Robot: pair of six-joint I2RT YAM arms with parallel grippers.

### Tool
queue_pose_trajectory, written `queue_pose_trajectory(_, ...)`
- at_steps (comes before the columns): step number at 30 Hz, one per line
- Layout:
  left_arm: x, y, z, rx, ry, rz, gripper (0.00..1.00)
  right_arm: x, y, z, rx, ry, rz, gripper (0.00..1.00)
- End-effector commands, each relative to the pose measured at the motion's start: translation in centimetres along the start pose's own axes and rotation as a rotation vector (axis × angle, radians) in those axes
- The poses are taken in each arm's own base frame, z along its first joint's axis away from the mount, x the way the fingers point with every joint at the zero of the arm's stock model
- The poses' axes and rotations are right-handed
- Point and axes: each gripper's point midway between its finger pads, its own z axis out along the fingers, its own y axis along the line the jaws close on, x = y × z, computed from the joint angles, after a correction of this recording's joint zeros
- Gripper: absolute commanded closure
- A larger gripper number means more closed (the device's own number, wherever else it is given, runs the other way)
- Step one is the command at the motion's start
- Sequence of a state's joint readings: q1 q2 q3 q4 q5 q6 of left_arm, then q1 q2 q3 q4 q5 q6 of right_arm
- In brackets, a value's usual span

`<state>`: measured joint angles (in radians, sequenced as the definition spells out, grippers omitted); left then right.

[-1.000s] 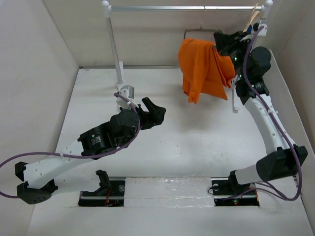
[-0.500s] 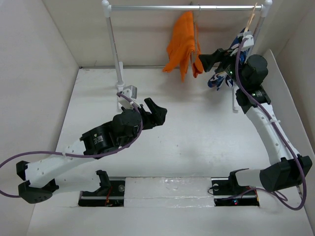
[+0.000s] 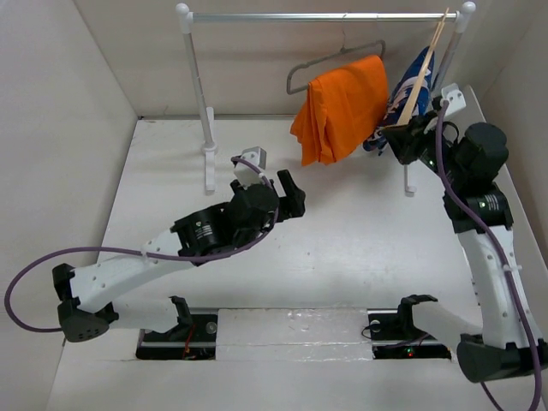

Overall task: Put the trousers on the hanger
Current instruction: Place the hanger at the clothesline.

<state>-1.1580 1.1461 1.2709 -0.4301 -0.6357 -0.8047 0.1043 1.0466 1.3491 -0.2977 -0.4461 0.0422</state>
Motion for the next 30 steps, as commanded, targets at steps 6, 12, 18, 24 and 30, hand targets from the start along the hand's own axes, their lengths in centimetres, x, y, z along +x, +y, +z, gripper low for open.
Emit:
queue_pose_trajectory(6,0.1,-2.4,1.7,0.049,-0.011,0.004,0.2,5.1,1.3,-5.1,0.03,0.121,-0.037,0.61)
queue_pose_trajectory(12,-2.1,3.5,4.3,0.038,0.014,-0.158,0.23,1.7,1.5,-2.6,-0.018,0.048,-0.046,0.17)
queue_pose_trajectory(18,-1.9,5.5,3.3,0.027,0.021,-0.145,0.24,-4.8,-0.7,5.4,0.028,-0.067,-0.076,0.14)
queue_pose_trajectory(24,-1.7,6.2,1.8,0.04,0.021,-0.126,0.24,-5.8,-4.0,13.9,0.138,-0.055,-0.084,0.11)
queue_pose_trajectory(30,0.3,6.7,1.5,0.065,0.074,-0.123,0.24,-6.2,-4.4,18.4,0.15,-0.095,0.022,0.02)
